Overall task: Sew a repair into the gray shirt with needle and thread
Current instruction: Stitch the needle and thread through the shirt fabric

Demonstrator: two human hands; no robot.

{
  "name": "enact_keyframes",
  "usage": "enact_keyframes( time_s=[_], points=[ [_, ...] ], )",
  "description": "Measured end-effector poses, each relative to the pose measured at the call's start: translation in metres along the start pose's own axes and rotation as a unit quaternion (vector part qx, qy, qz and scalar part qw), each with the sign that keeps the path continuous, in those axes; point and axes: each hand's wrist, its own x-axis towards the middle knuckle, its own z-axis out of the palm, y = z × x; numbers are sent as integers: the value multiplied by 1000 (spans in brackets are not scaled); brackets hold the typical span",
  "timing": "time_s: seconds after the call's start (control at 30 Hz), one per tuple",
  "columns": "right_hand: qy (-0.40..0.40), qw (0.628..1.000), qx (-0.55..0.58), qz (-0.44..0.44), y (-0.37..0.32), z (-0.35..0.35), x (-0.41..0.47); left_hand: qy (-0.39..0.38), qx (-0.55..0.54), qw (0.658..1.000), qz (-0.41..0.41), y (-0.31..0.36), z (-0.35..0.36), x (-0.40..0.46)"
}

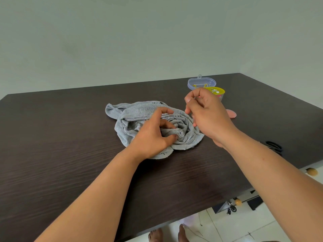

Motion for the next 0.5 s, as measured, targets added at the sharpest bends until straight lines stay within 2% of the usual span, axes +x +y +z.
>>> enact_keyframes(
  time_s=[0.3, 0.5],
  points=[
    [-32, 999, -9, -19, -5, 6, -5, 3, 33, 999, 20, -1, 0, 0],
    [4, 999, 7, -49, -3, 2, -3, 20, 39, 999, 26, -2, 0, 0]
  ],
)
